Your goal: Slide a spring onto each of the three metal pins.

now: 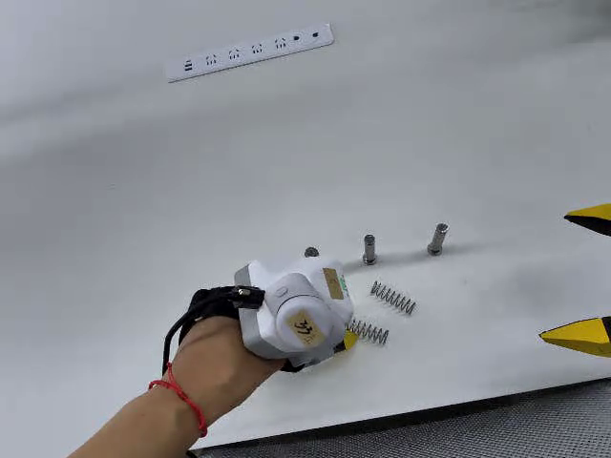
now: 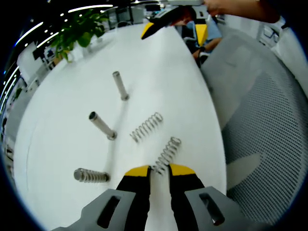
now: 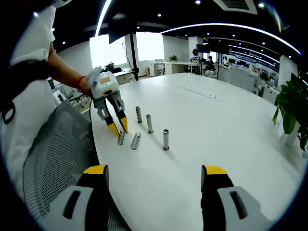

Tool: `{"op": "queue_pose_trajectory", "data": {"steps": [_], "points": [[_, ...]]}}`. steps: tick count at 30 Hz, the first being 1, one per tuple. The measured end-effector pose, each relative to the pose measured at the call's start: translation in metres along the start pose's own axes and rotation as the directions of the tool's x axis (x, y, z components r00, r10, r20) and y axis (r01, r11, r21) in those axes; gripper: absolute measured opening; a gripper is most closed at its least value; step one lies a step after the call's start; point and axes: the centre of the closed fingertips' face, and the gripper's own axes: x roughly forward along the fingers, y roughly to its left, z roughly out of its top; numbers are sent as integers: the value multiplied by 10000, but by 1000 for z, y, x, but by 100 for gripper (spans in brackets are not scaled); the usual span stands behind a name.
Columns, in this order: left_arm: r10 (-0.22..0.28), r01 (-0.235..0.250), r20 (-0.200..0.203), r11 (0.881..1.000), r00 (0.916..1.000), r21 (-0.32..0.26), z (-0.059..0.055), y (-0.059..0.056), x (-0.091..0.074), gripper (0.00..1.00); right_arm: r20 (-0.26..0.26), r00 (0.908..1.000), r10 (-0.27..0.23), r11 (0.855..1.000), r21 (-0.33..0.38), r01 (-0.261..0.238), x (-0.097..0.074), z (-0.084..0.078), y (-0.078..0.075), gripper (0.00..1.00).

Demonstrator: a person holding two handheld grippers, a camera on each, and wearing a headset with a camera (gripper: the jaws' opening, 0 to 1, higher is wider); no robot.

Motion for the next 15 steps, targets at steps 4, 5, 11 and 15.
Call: {"op": "queue_pose_trajectory", "data": {"steps": [4, 5, 11, 15], "points": [[-23, 23, -58, 10000, 10000, 56, -1, -2, 0, 15, 17, 10000, -24, 10000, 17, 24, 0, 0, 0, 79], [-33, 34, -70, 10000, 10000, 63, -2, -2, 0, 15, 25, 10000, -19, 10000, 26, 19, 0, 0, 1, 79], [-89, 92, -166, 9997, 9998, 206, -3, -3, 0, 15, 39, 10000, -22, 10000, 49, 21, 1, 0, 1, 79], [-137, 152, -250, 9982, 9996, 586, -3, -5, 1, 18, 57, 10000, -47, 10000, 83, 47, 1, -1, 1, 79]]}}
